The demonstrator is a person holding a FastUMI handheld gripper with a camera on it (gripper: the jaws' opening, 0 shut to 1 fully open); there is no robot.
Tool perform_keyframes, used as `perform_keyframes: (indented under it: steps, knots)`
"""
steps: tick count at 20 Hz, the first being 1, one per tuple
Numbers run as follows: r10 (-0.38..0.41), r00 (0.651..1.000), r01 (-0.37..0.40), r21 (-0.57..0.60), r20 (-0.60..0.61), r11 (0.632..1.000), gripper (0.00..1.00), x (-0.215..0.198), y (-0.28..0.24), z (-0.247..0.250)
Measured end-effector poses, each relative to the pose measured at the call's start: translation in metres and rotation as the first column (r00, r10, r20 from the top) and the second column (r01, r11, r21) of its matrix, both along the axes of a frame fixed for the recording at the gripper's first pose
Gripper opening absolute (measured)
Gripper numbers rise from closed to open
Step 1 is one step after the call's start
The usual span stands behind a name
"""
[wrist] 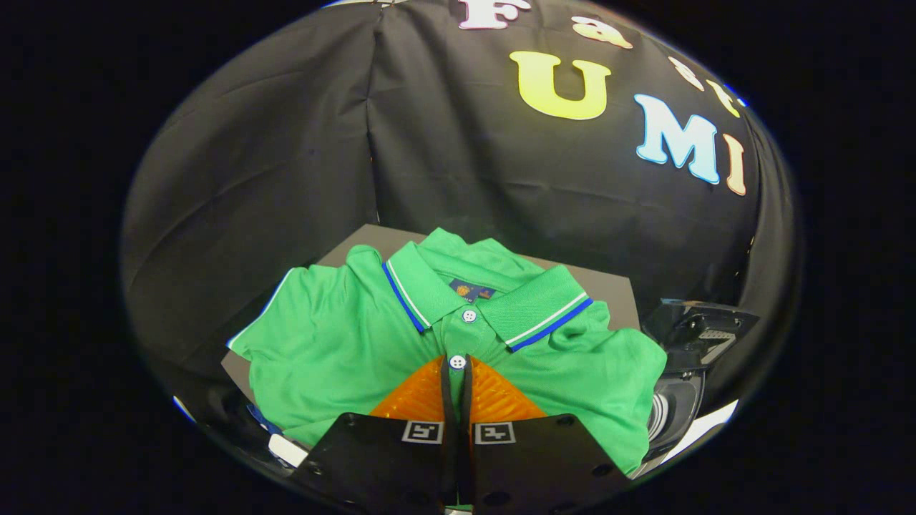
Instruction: Put the clothes into the washing machine and then close the washing machine lid.
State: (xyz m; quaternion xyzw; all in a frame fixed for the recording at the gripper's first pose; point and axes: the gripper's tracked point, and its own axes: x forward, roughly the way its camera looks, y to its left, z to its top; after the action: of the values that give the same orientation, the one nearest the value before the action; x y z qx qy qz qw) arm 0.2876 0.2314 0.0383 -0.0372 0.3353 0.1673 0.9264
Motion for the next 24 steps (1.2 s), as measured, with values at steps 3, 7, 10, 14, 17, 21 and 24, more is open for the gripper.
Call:
perform_keyframes:
  steps: [3, 7, 10, 14, 17, 21, 24]
  knots:
    - [-0.017, 0.999, 0.015, 0.052, 0.036, 0.999, 0.02, 0.007, -0.005, 0.031]
    - [-0.018, 0.989, 0.009, 0.062, 0.150, 0.998, 0.02, 0.014, -0.019, 0.084]
    - [-0.017, 0.977, -0.005, 0.104, 0.211, 0.995, 0.02, 0.010, -0.031, 0.116]
    - [-0.048, 0.965, -0.002, 0.188, 0.257, 0.982, 0.02, 0.001, -0.058, 0.153]
    - [-0.047, 0.949, -0.005, 0.164, 0.313, 0.986, 0.02, -0.004, -0.090, 0.170]
    - [-0.066, 0.928, 0.009, 0.154, 0.366, 0.988, 0.02, -0.008, -0.139, 0.185]
    - [-0.101, 0.919, 0.038, 0.168, 0.381, 0.985, 0.02, -0.007, -0.179, 0.191]
